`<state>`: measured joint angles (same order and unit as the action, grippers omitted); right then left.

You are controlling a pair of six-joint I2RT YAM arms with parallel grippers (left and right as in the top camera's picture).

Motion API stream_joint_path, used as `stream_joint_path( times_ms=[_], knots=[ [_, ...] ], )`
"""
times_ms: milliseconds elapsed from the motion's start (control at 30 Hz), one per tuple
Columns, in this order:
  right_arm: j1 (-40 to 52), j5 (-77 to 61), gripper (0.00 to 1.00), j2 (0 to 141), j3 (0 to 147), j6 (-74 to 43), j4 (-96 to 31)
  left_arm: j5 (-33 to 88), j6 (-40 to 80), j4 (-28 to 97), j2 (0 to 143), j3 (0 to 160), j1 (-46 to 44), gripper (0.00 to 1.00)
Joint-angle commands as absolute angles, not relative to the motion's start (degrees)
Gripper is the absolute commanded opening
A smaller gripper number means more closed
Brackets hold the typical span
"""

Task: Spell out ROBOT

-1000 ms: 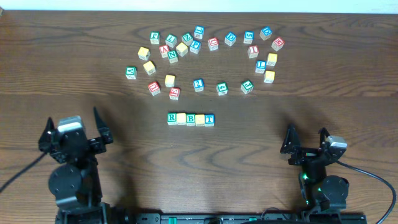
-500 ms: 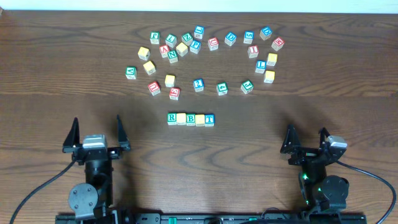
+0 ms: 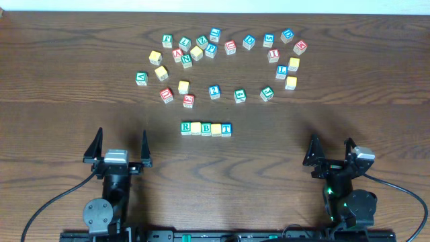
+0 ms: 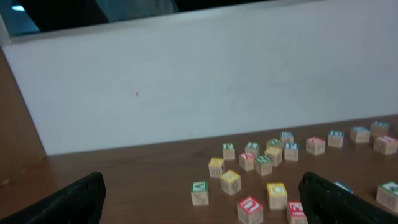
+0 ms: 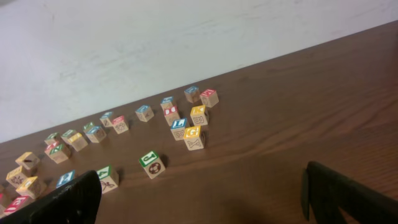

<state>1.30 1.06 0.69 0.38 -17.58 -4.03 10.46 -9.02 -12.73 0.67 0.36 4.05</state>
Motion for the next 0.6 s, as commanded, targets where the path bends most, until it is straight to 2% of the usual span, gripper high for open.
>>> stream_joint_path(
  times_ms=[0, 233, 567],
  knots=[
    [0.8, 1.0, 0.99, 0.3, 0.3, -18.2, -4.2, 11.6, -8.7, -10.8, 0.1, 0.2, 3.9, 0.97],
    [0.8, 1.0, 0.99, 0.3, 0.3, -18.2, -4.2, 11.6, -8.7, 3.1, 0.1, 0.2, 3.9, 0.98],
    [0.8, 1.0, 0.99, 0.3, 0.3, -18.2, -4.2, 11.4, -8.7, 3.0, 0.1, 0.2, 3.9, 0.98]
  ],
)
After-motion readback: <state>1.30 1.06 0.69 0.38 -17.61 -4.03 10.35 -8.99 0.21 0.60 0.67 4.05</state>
